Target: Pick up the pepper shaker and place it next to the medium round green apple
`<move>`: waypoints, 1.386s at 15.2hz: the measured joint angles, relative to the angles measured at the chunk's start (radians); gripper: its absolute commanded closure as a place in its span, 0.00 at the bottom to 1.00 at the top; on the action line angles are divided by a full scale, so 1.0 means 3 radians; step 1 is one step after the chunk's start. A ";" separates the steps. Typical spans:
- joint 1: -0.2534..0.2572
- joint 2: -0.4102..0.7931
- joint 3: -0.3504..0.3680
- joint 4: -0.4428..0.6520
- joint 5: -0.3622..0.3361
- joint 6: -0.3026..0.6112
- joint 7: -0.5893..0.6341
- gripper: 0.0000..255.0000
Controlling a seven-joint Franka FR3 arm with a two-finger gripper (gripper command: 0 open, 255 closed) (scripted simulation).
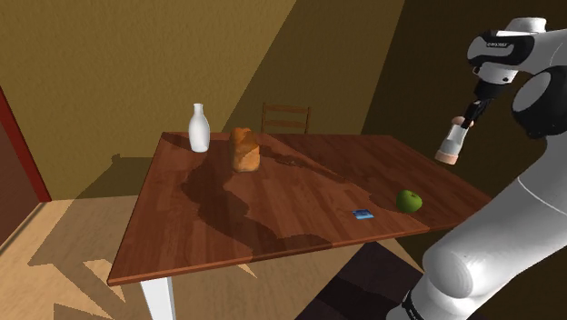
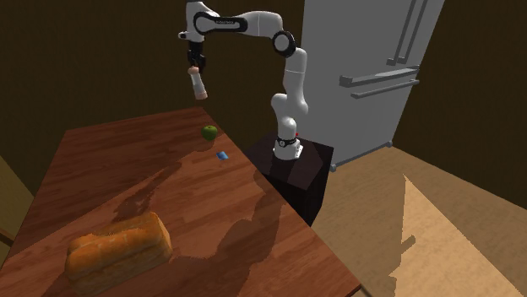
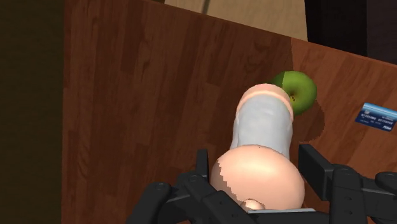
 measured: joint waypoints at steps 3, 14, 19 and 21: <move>-0.0107 0.0376 -0.0293 0.0280 0.0335 0.0003 -0.0410 1.00; -0.0552 0.1102 -0.0555 0.0555 0.1058 0.0159 -0.1120 1.00; -0.0499 0.1054 -0.0550 0.0288 0.1016 0.0397 -0.1098 1.00; -0.0484 0.1046 -0.0547 0.0195 0.1008 0.0485 -0.1091 1.00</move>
